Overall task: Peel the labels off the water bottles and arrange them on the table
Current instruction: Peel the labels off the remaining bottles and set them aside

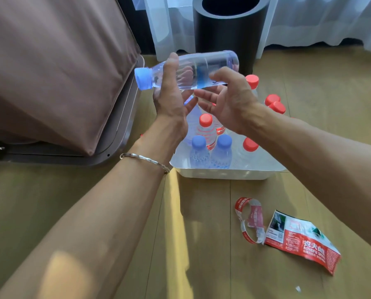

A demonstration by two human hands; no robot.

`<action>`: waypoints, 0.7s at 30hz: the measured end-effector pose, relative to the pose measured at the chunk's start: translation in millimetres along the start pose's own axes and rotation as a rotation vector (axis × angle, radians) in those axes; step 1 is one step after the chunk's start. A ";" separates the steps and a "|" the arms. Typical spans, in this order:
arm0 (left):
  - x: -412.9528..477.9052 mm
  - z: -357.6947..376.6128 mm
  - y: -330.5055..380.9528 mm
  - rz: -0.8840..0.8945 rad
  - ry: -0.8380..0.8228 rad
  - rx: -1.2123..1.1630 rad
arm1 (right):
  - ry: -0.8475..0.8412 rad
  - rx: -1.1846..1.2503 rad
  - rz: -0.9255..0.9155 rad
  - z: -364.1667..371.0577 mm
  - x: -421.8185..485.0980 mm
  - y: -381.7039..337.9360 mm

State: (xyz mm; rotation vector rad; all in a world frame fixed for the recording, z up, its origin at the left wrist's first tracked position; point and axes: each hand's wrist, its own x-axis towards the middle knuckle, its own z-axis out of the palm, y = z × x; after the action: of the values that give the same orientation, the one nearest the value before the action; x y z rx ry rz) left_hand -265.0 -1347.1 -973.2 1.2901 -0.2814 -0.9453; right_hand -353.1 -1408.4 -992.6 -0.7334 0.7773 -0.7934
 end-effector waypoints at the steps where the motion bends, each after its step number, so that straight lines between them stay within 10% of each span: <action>1: 0.1 -1.7 1.7 0.003 0.007 0.004 | -0.015 -0.010 0.013 1.4 -1.0 -0.4; 9: -3.8 -1.2 7.3 0.055 -0.014 0.072 | 0.135 -0.098 0.035 6.9 -2.1 7.4; 21: 1.7 -1.7 25.0 0.161 0.072 0.032 | -0.102 -0.135 0.155 12.8 -18.2 7.9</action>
State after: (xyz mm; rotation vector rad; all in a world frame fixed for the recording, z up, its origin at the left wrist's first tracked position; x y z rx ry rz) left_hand -251.9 -1347.8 -951.8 1.3071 -0.3402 -0.7596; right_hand -348.6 -1386.0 -986.6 -0.8176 0.7903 -0.5637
